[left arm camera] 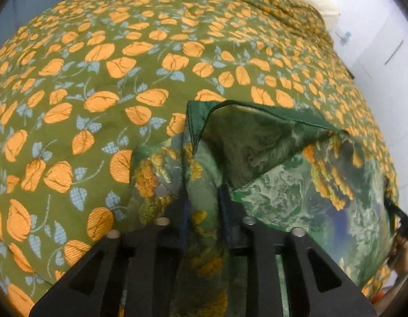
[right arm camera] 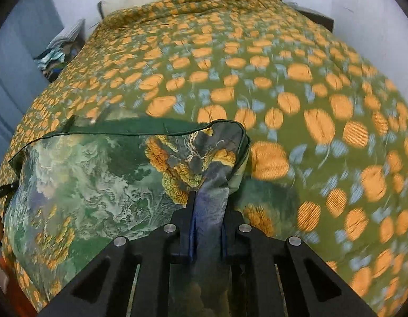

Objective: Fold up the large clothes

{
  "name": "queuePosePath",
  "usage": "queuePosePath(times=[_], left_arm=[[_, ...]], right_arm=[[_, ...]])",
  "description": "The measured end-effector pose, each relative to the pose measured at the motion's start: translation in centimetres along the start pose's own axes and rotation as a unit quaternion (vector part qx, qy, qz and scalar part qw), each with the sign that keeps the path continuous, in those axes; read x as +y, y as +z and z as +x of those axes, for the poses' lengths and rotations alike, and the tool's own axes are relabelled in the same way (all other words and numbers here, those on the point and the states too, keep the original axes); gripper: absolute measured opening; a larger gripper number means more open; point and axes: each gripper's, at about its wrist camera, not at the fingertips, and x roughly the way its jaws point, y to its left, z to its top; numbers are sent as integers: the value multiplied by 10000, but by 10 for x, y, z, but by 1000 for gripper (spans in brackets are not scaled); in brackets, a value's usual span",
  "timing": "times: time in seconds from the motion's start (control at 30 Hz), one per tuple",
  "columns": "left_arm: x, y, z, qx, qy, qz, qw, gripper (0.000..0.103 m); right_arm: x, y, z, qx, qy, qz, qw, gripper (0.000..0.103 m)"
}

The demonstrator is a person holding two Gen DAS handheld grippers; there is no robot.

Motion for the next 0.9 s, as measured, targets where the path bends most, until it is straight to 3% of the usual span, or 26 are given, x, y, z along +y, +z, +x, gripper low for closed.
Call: queuePosePath(times=[0.07,0.13,0.17,0.33,0.4,0.53,0.67,0.77,0.83,0.9], left_arm=[[1,5,-14,-52,211,76,9997,73],[2,5,-40,-354,332,133,9987,79],[2,6,-48,-454,326,155,9983,80],[-30,13,-82,-964,-76,487,9941,92],[-56,19,-73,-953,-256,834,9916,94],[-88,34,-29,-921,-13,1147,9891,94],[-66,50,27,-826,544,585,9934,93],[-31,52,54,-540,375,-121,9978,91],[-20,51,62,-530,579,-281,9965,91],[-10,49,69,-495,353,-511,9968,92]], right_arm=[[-8,0,-8,-52,85,159,9998,27],[-14,1,-18,-66,42,258,9996,61],[-18,2,-31,-203,-24,274,9994,65],[1,9,-78,-824,-120,35,9965,65],[23,18,-88,-1014,218,-94,9946,65],[59,29,-65,-862,674,-332,9934,71],[59,27,-10,-511,616,-218,9966,71],[35,21,22,-368,546,112,9978,70],[20,19,31,-453,662,398,9960,68],[9,16,34,-549,765,529,9942,68]])
